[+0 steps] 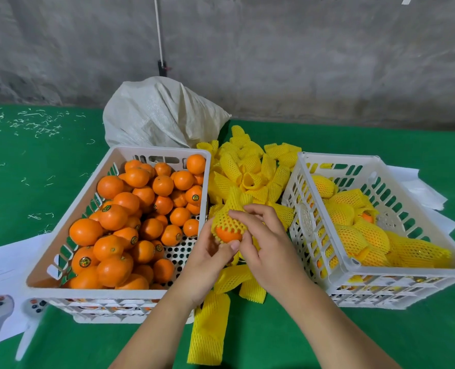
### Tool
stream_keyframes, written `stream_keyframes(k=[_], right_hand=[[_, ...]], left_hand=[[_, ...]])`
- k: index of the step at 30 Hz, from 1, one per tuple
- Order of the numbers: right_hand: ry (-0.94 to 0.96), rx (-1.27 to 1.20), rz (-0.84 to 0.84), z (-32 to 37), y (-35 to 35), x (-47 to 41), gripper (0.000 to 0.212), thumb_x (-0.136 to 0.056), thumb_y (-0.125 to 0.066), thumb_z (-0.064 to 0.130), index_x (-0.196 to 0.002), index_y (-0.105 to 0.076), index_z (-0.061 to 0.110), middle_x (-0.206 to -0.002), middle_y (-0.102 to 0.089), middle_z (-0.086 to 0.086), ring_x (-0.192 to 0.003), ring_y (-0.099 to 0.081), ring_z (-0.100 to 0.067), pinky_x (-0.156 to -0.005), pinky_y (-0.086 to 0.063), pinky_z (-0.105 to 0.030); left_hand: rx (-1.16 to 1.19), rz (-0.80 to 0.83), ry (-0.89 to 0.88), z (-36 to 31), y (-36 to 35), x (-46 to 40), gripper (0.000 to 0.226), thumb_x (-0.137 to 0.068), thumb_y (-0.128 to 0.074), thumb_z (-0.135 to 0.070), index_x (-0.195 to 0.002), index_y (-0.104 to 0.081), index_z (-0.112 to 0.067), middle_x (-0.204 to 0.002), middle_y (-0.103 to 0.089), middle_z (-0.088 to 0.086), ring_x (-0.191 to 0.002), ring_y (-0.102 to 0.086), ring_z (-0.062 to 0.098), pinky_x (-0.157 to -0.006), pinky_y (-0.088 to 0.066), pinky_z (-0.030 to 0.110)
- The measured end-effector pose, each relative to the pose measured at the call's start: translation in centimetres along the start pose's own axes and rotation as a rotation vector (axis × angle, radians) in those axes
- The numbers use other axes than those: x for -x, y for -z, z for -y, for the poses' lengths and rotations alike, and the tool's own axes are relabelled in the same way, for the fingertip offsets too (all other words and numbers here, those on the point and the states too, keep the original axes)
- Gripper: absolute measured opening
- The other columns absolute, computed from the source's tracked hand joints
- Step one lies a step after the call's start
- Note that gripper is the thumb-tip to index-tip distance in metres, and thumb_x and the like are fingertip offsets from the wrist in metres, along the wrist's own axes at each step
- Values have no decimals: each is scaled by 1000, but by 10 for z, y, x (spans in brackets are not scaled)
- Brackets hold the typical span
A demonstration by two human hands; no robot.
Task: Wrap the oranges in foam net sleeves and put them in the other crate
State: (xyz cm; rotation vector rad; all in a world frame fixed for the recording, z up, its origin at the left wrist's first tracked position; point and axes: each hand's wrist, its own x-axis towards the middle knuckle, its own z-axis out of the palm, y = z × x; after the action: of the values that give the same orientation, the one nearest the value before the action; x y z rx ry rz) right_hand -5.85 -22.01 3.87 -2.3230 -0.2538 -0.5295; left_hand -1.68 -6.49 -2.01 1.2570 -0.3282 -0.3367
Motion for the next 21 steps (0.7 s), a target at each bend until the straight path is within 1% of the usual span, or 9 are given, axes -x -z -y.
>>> stream_keyframes(k=[2,4,6,7,10,13,16,18,21], right_hand=[[3,27,-2,0,3,-4,43,-98,-51,26,-139,-62,33,-143,-48,8,-131,-51,-18,-91,-57,-40],[17,16,10,0,4,-5,41,-98,-55,35,-138,-63,32,-145,-50,10,-133,-49,-14,-98,-54,-35],[17,-38,46,0,3,-5,45,-97,-61,43,-140,-62,30,-147,-50,12,-136,-47,-11,-104,-50,-31],[19,-62,56,-1,2,-4,46,-97,-64,41,-141,-61,28,-147,-51,12,-137,-47,-9,-106,-48,-31],[62,-23,-31,-8,-1,-4,35,-101,-63,18,-135,-66,16,-141,-59,6,-131,-55,-10,-106,-49,-29],[85,78,-125,-12,1,-5,25,-102,-58,9,-123,-71,10,-126,-66,-1,-116,-63,-16,-93,-56,-33],[192,103,-87,-6,-4,1,27,-101,-52,20,-117,-71,11,-116,-64,-1,-104,-63,-20,-84,-56,-33],[249,146,-73,-4,-11,6,25,-98,-54,18,-117,-70,12,-119,-62,-1,-107,-60,-22,-87,-54,-32],[70,135,-124,-9,-12,6,34,-94,-62,15,-128,-64,15,-130,-52,0,-117,-56,-22,-91,-54,-35]], left_hand=[[3,-65,-16,1,-5,-1,55,-95,-80,-33,-142,-52,-30,-120,-70,14,-111,-69,25,-89,-59,34],[12,-93,-34,1,-5,-1,51,-96,-80,-21,-137,-52,-31,-122,-69,16,-110,-70,28,-89,-61,37],[11,-114,-40,1,-4,0,53,-95,-80,-17,-137,-52,-33,-127,-70,5,-118,-69,28,-89,-60,34],[6,-118,-51,0,-3,1,57,-94,-80,-17,-140,-50,-35,-130,-69,-1,-123,-67,27,-91,-60,33],[-25,-122,-105,-2,-2,3,70,-95,-78,-18,-152,-44,-39,-140,-64,-17,-129,-63,11,-96,-56,25],[-33,-154,-109,-3,-7,3,68,-93,-81,-18,-150,-50,-39,-137,-67,-11,-124,-67,13,-91,-57,23],[-48,-257,-137,-1,-10,2,63,-87,-85,-23,-140,-54,-39,-125,-71,-12,-111,-71,12,-85,-59,24],[-37,-317,-135,2,-10,1,61,-80,-85,-29,-132,-54,-40,-120,-70,-5,-108,-71,19,-86,-60,30],[35,-296,-63,4,-6,1,60,-82,-82,-33,-131,-50,-45,-122,-71,7,-112,-72,30,-91,-62,42]])
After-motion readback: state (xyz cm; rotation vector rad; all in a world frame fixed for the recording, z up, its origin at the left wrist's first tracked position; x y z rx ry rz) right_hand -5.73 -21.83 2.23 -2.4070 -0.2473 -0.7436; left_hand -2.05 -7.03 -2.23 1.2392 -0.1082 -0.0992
